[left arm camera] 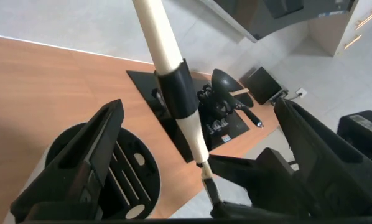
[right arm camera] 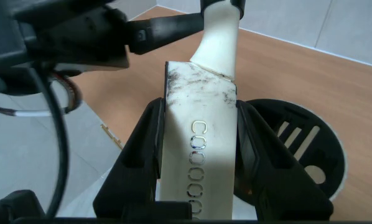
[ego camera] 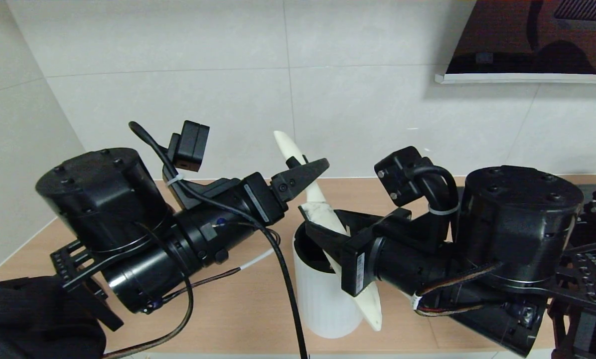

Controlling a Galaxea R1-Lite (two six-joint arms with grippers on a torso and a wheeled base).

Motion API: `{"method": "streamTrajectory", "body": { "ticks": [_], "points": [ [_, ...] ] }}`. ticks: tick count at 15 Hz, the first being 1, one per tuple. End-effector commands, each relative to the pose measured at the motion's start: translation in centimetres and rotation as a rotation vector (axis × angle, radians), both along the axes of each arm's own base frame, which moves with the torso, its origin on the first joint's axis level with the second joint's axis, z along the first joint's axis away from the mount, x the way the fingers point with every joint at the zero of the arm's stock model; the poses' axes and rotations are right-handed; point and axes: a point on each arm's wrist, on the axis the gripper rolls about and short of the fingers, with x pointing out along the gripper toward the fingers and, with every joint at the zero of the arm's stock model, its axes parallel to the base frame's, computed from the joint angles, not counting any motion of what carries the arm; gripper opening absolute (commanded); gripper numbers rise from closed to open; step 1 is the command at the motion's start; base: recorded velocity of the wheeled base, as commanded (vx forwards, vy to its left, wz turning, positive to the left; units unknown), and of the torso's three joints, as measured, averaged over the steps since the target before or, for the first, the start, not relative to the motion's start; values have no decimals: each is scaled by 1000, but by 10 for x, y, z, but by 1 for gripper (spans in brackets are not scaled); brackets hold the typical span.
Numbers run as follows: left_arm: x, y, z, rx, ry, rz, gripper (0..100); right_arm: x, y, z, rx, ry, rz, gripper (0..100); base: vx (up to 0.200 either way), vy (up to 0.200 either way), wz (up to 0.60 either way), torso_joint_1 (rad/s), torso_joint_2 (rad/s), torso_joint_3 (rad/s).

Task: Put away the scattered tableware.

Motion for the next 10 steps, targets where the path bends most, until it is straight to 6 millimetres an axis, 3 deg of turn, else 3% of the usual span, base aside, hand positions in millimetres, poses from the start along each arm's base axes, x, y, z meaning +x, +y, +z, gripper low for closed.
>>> {"method": "streamTrajectory", "body": {
  "ticks": [1, 10],
  "points": [
    [1, -1, -2, 4, 6, 0, 100, -1, 1, -2, -6, 2, 5, 0, 0, 0, 0, 0, 0, 0],
    [4, -3, -6, 12, 16, 1, 100, -5, 2, -5, -16, 7, 17, 0, 0, 0, 0, 0, 0, 0]
  ]
}}
